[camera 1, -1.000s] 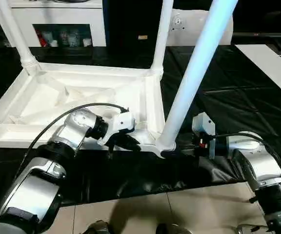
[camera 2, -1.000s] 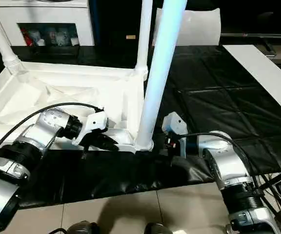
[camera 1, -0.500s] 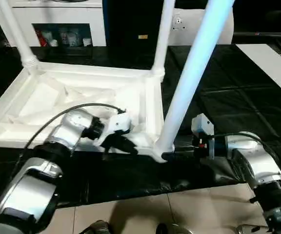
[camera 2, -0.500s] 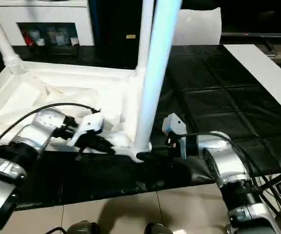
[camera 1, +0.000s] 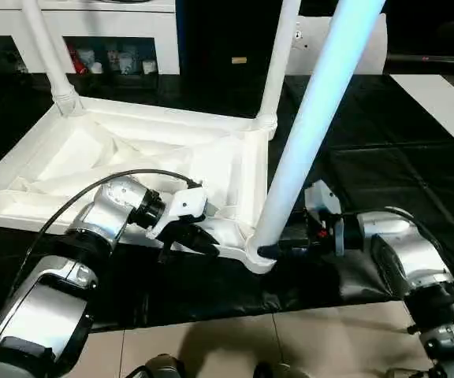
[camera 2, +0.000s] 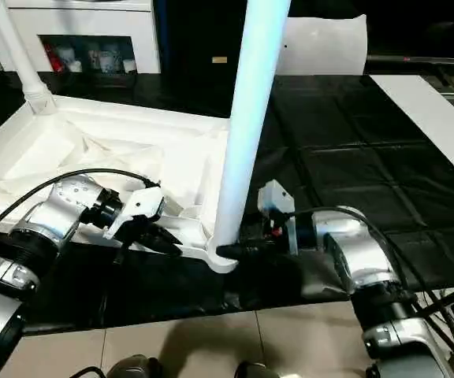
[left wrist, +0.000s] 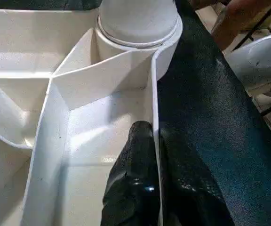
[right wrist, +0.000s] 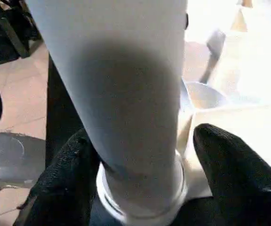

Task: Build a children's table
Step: Rotate leg to tighten

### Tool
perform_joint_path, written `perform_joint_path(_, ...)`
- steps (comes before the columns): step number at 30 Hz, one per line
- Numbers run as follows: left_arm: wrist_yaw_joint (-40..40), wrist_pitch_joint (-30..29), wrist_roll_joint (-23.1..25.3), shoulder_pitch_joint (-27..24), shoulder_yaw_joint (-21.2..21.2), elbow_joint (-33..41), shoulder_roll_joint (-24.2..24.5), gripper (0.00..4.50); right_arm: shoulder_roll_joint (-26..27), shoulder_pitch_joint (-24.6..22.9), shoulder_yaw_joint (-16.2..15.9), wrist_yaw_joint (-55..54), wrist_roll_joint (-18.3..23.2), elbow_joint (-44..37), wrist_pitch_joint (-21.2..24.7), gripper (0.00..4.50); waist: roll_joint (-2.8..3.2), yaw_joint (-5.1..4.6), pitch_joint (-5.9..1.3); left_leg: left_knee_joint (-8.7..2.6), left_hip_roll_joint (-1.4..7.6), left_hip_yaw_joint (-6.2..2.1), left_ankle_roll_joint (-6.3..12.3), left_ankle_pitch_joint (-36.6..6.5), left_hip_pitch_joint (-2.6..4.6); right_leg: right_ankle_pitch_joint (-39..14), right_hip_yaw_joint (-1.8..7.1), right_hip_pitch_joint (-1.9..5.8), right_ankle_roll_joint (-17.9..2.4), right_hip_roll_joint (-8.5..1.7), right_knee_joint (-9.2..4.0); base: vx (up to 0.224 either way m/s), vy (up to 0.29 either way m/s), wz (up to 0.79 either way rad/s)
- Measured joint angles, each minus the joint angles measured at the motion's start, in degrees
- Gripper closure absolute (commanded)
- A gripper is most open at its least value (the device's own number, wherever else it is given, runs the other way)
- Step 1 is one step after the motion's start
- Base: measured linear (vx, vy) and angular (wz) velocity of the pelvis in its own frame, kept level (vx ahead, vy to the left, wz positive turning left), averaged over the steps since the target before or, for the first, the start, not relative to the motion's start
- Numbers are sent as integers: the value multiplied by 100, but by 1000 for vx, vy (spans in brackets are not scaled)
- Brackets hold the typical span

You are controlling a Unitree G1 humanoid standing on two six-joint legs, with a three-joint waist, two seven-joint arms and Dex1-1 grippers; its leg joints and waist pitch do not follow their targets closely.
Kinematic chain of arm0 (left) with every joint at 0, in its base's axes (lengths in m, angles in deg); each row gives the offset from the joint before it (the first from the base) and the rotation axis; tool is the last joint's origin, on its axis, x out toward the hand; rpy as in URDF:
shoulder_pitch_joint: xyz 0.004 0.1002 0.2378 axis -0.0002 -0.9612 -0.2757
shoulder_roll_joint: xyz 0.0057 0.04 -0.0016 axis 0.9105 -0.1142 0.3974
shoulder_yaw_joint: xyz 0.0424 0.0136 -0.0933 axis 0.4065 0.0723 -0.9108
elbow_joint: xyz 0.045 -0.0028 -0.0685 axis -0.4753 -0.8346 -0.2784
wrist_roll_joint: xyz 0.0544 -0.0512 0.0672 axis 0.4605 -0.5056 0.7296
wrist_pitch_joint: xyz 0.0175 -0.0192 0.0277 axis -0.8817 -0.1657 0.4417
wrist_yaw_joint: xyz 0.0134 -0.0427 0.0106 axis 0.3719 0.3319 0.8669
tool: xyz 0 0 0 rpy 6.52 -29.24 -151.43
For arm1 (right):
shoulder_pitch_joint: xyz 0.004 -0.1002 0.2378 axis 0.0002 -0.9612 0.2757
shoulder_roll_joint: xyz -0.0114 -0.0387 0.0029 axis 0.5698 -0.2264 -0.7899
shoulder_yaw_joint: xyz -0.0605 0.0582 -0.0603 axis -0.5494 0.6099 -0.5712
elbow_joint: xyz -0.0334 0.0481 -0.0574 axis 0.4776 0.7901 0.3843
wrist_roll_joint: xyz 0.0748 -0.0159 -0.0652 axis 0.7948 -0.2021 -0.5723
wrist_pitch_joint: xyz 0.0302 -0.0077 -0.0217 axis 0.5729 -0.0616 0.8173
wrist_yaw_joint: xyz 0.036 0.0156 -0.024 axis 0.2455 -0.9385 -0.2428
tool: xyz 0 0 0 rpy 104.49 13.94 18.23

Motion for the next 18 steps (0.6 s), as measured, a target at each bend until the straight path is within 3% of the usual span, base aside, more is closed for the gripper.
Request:
perform_joint_path(9, 1, 6, 2, -1, 0, 0, 4, 450, 60, 0, -80, 45, 26, 0, 26, 227, 0, -1, 0, 0, 32, 56, 0, 0, 3, -4, 0, -5, 6, 1, 0, 0, 0, 0)
perform_joint_path(18, -2, 8, 2, -1, -2, 0, 8, 450, 63, -29, -76, 22, 28, -63, 83, 251, 0, 1, 0, 0, 34, 58, -1, 0, 4, -4, 0, -5, 6, 1, 1, 0, 0, 0)
